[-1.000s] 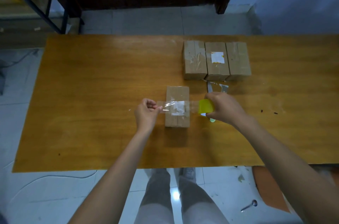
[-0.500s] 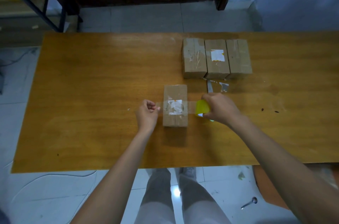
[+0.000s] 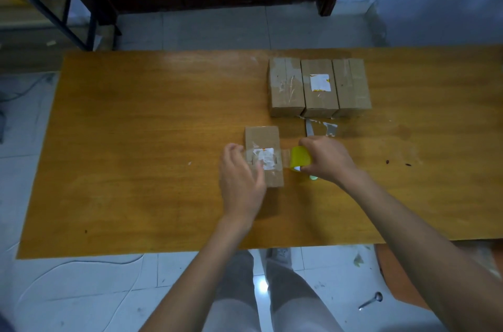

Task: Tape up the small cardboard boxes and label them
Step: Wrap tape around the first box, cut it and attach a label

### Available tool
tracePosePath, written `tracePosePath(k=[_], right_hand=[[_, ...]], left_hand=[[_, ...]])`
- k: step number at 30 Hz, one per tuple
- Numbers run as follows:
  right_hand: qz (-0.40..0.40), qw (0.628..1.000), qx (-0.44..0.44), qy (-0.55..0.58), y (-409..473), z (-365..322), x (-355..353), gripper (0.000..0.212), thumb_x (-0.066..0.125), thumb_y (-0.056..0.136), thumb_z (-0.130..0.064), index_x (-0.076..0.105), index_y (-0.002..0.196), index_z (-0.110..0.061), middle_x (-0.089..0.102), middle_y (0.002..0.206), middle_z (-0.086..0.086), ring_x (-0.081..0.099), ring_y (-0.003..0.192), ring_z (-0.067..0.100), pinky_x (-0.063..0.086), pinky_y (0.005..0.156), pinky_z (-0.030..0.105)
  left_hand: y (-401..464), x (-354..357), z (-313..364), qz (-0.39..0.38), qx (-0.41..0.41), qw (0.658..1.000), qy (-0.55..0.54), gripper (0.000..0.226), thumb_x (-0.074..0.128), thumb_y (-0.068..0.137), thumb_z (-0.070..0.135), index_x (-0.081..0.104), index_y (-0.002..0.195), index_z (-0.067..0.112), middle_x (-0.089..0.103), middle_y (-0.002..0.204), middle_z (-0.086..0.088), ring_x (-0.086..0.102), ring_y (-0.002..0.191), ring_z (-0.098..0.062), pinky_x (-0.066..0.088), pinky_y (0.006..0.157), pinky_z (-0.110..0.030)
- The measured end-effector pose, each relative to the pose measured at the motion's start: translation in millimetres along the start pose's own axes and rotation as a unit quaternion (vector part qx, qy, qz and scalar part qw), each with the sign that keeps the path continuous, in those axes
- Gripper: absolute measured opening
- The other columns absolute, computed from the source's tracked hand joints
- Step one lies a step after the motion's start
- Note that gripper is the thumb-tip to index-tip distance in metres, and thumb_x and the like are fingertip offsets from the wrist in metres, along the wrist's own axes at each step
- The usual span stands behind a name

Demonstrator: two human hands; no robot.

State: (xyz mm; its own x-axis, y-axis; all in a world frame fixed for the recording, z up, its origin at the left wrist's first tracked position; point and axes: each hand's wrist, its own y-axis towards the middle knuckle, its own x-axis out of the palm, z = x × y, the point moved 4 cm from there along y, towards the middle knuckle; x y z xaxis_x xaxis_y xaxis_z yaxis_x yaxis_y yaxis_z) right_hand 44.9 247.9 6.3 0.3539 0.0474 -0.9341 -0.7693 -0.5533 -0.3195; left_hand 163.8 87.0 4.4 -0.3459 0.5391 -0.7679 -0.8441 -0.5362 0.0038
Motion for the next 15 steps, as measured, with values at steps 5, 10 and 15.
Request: tracePosePath(k=[5,10,15], right_hand=[[0.006,1.000,-0.002,-0.008,-2,2,0,0.039,0.079,0.071,-0.036,0.059,0.100,-0.019,0.065,0.096,0.000,0.059,0.080,0.020,0.039,0.054,0.026],[0.004,1.000,-0.001,-0.011,-6,4,2,0.040,0.079,0.073,-0.037,0.057,0.101,-0.019,0.065,0.097,0.001,0.060,0.083,0.021,0.044,0.058,0.028],[0.010,1.000,-0.002,0.011,-8,3,6,0.040,0.079,0.073,-0.035,0.058,0.102,-0.018,0.064,0.096,0.001,0.059,0.080,0.019,0.035,0.056,0.025]], left_hand=[[-20,42,11,-0.126,-0.044,0.988,0.083,0.098,0.055,0.089,0.057,0.007,0.152,0.000,0.011,0.158,-0.021,0.013,0.147,-0.034,0.019,0.121,-0.042],[-27,62,6,-0.158,-0.072,0.981,0.089,0.109,0.058,0.086,0.060,-0.005,0.152,0.000,0.003,0.160,-0.024,0.009,0.148,-0.036,0.016,0.120,-0.041],[-28,69,0,-0.151,-0.091,0.977,0.117,0.113,0.060,0.084,0.061,-0.005,0.152,-0.002,0.009,0.158,-0.024,0.015,0.147,-0.035,0.019,0.119,-0.039]])
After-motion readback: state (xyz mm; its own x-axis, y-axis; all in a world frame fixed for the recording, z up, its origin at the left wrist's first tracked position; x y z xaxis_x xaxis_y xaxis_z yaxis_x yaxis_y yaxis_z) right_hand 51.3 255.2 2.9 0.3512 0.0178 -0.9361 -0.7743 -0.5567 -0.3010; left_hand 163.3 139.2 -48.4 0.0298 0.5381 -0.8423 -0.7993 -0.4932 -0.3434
